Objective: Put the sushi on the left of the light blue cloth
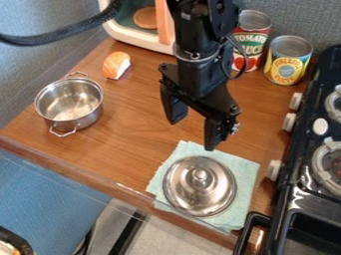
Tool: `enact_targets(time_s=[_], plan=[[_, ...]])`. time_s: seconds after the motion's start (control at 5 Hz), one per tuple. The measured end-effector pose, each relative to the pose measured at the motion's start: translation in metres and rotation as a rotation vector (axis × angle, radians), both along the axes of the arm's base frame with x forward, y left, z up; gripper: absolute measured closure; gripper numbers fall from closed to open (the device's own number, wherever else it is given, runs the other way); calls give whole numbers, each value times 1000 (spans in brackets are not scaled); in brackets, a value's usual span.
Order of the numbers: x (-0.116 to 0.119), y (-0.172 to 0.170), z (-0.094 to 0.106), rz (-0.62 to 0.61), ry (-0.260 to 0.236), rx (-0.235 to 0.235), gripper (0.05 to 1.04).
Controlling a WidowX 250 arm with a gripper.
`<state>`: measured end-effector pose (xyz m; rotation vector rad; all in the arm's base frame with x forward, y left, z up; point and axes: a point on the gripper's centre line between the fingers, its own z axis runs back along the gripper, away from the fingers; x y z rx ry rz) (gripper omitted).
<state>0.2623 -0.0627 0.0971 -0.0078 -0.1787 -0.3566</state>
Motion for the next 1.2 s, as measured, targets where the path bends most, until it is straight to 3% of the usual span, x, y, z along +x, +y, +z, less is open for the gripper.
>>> enact_targets(time_s=[0.2, 0.4, 0.8, 1.0, 1.2], plan=[[-1, 0, -6, 1, 22, 2, 83], [13, 26, -11, 81, 38, -6, 83], [70, 99, -9, 260, 4, -7, 83], [114, 149, -14, 377, -29, -7, 83], [133, 197, -13, 450, -47, -4, 84]])
